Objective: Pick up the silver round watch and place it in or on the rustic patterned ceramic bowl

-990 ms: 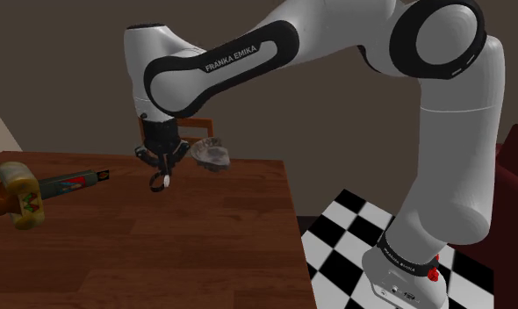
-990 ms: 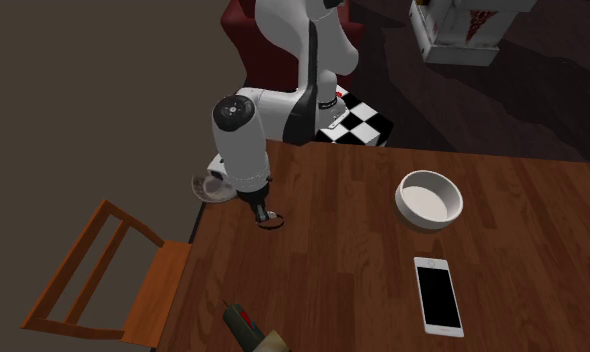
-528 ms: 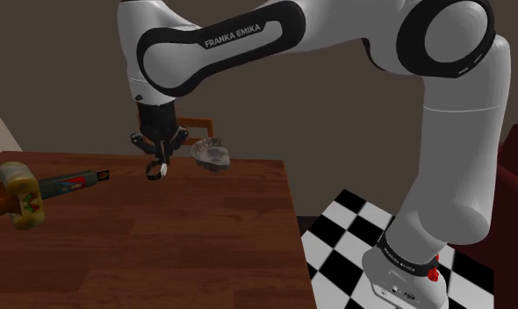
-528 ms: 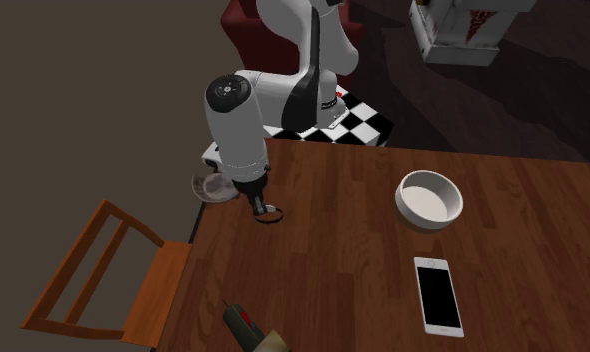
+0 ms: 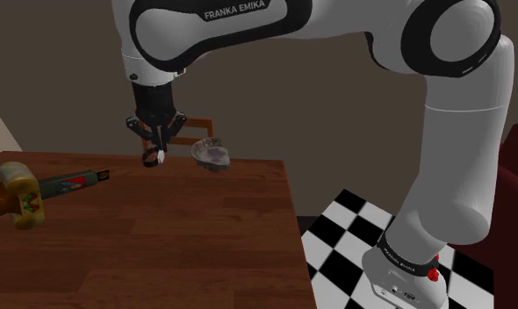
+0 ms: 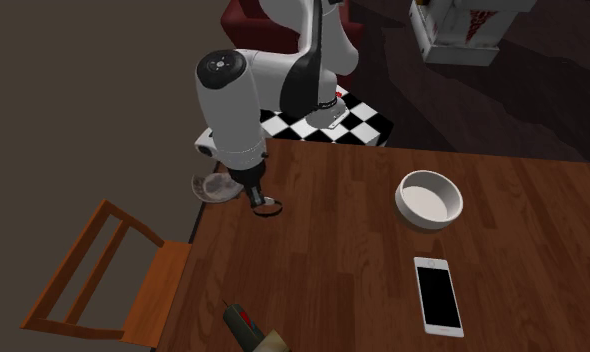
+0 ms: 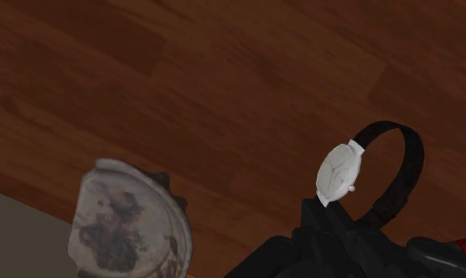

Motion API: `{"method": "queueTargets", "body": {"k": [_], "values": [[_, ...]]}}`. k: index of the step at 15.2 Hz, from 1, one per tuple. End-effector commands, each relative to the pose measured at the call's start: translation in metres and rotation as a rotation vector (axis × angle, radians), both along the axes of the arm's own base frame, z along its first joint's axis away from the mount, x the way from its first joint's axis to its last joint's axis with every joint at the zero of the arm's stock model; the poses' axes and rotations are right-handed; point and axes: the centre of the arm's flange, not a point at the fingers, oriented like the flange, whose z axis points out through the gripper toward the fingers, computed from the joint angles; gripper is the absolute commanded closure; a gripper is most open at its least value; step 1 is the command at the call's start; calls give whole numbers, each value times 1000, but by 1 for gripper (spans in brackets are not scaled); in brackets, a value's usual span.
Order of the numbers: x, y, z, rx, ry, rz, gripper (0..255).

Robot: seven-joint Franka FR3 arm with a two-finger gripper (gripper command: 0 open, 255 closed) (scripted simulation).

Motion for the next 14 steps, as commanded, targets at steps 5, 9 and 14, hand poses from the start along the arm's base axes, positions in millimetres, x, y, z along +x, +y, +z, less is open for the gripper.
{"method": "queueTargets", "body": {"k": [5, 9, 14], "values": [[-1, 0, 32, 0, 0, 0, 255], [6, -52, 35, 0, 0, 0, 255], [15, -117, 40, 0, 0, 0, 255]]}}
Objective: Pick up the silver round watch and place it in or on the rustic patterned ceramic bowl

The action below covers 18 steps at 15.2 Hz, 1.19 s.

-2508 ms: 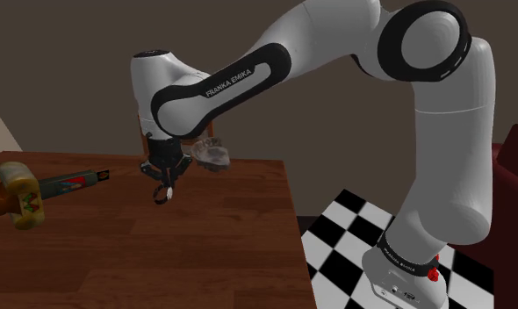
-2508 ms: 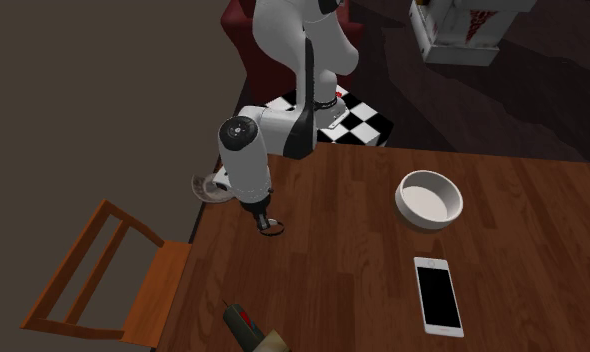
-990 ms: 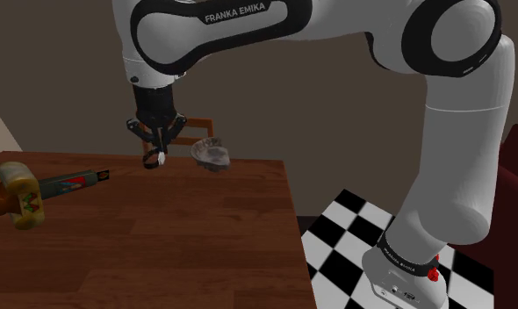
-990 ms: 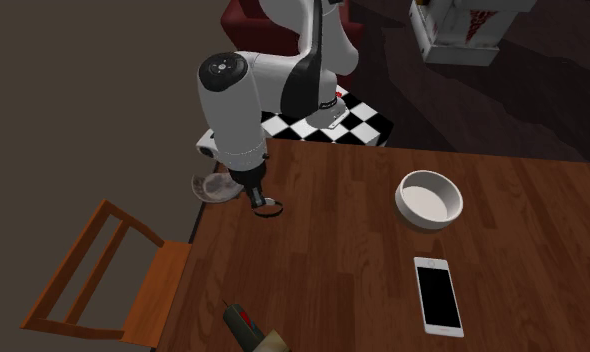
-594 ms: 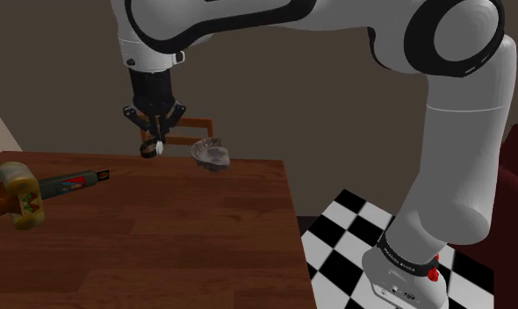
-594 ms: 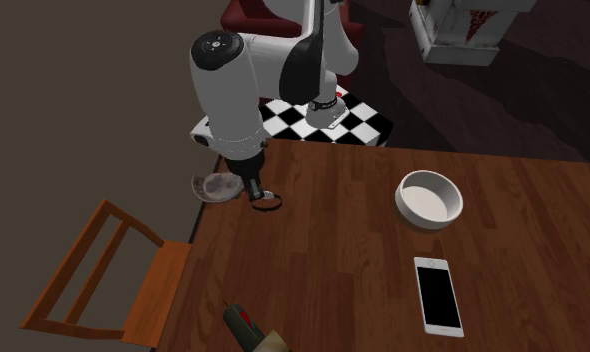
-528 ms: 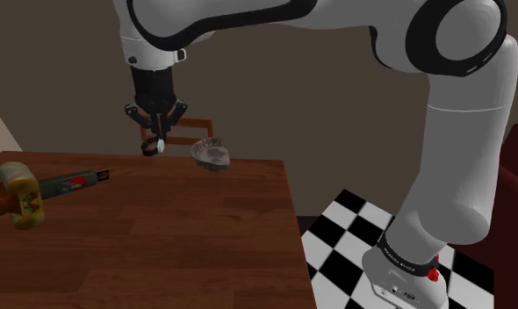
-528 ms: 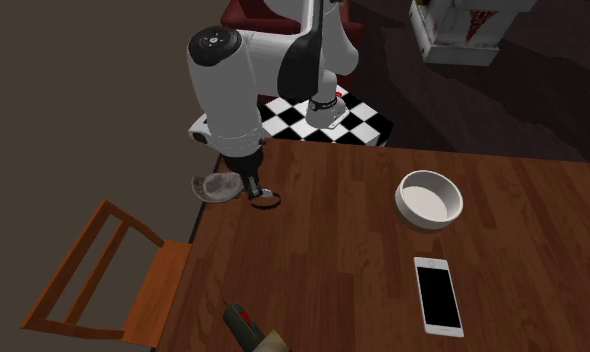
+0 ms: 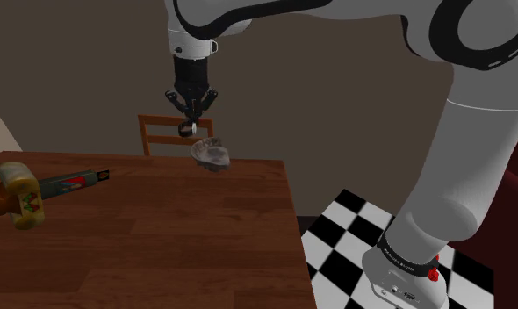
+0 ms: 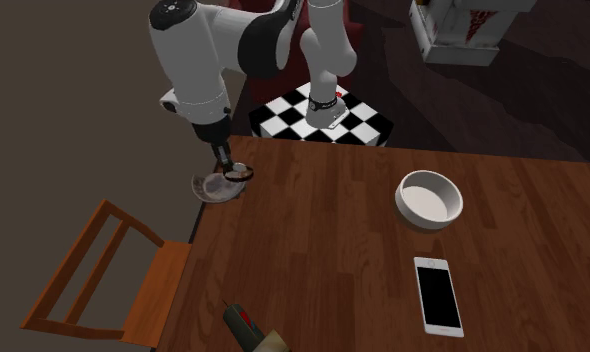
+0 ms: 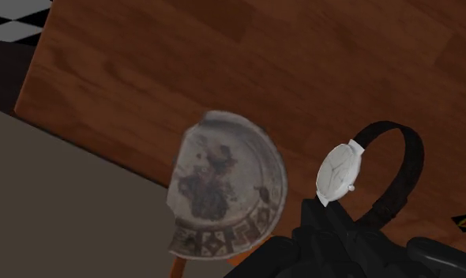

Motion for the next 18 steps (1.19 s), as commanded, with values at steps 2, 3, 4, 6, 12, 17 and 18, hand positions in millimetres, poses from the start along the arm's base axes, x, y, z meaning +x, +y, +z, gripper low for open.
{"method": "queueTargets", "body": {"k": [2, 3, 4, 6, 12, 17, 18], "values": [[11, -40, 4, 1, 0, 2, 255], [13, -53, 5, 1, 0, 2, 255], [14, -66, 6, 1, 0, 2, 255], [18, -92, 8, 1, 0, 2, 255], [20, -109, -12, 1, 0, 2, 255], [20, -109, -39, 1, 0, 2, 255], [20, -109, -44, 1, 0, 2, 255]]}}
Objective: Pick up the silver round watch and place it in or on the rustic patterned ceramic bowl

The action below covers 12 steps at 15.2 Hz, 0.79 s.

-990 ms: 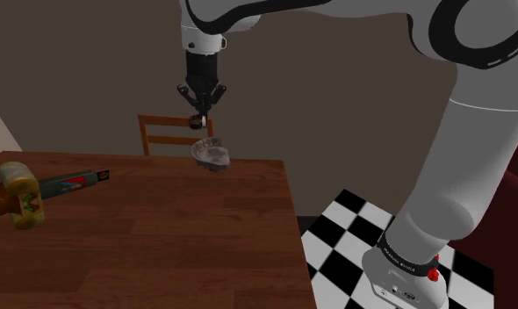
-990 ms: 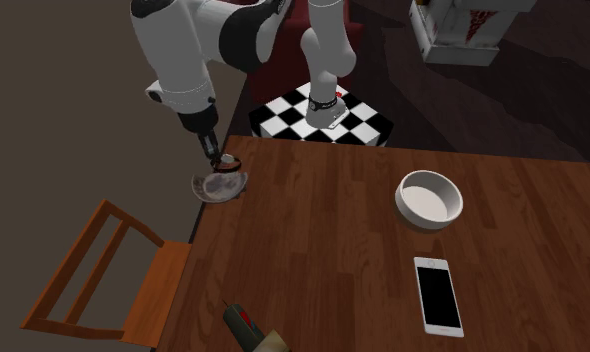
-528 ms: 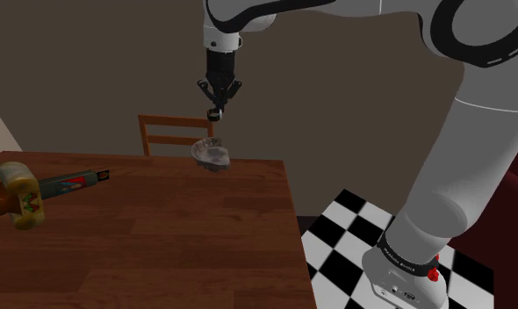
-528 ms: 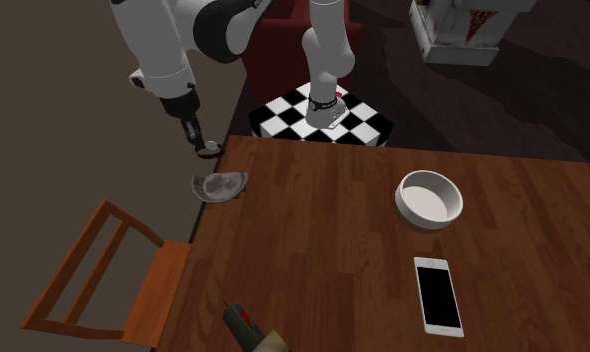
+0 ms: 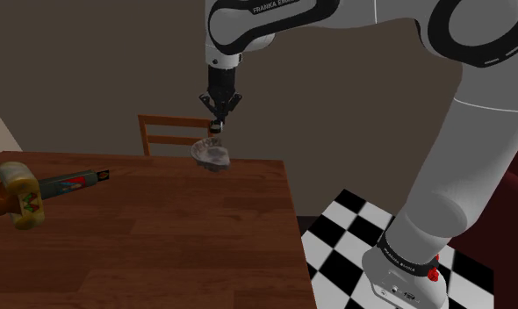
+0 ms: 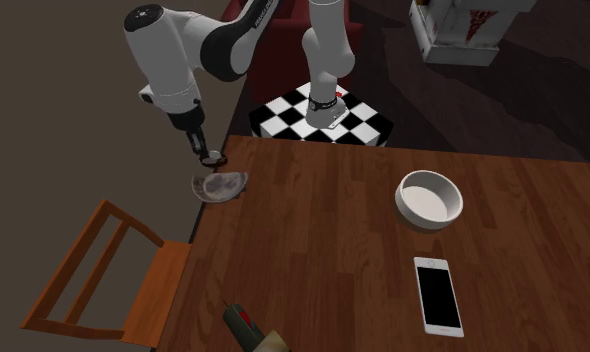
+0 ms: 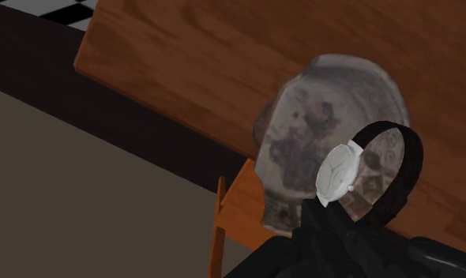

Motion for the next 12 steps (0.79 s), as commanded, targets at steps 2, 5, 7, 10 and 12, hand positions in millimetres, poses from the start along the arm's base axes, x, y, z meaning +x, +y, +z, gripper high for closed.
{"method": "queueTargets", "body": {"k": [2, 5, 7, 10, 12], "values": [[0, 0, -16, 0, -1, 0, 255], [0, 0, -32, 0, -1, 0, 255], [0, 0, -38, 0, -1, 0, 255], [0, 0, -38, 0, -1, 0, 255], [0, 0, -38, 0, -1, 0, 255]]}}
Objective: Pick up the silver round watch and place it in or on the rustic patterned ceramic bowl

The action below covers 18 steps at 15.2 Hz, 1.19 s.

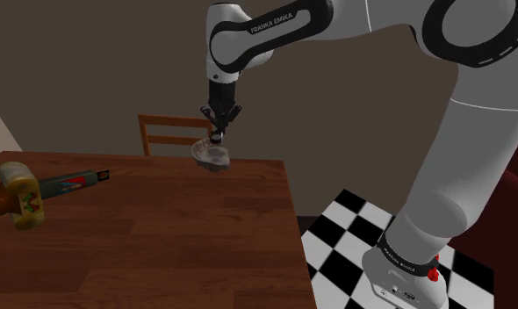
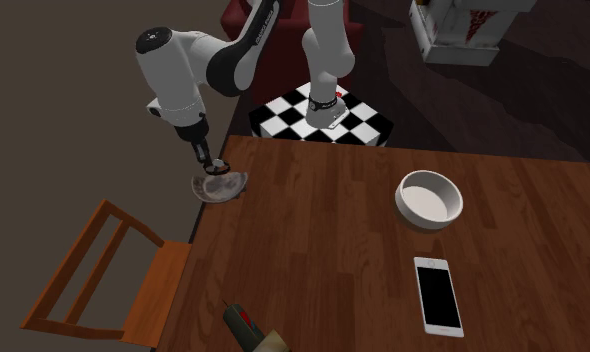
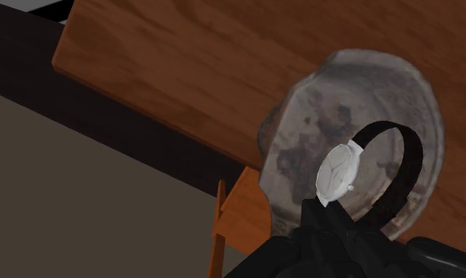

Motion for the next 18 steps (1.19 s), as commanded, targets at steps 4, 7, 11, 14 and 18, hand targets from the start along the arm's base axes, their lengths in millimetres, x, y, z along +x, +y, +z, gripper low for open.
{"method": "queueTargets", "body": {"k": [4, 7, 11, 14, 18], "values": [[0, 0, 0, 0, 0, 0, 0], [0, 0, 0, 0, 0, 0, 0], [-1, -2, 50, 0, 0, 0, 0], [-1, -2, 50, 0, 0, 0, 0], [-1, -2, 50, 0, 0, 0, 0]]}}
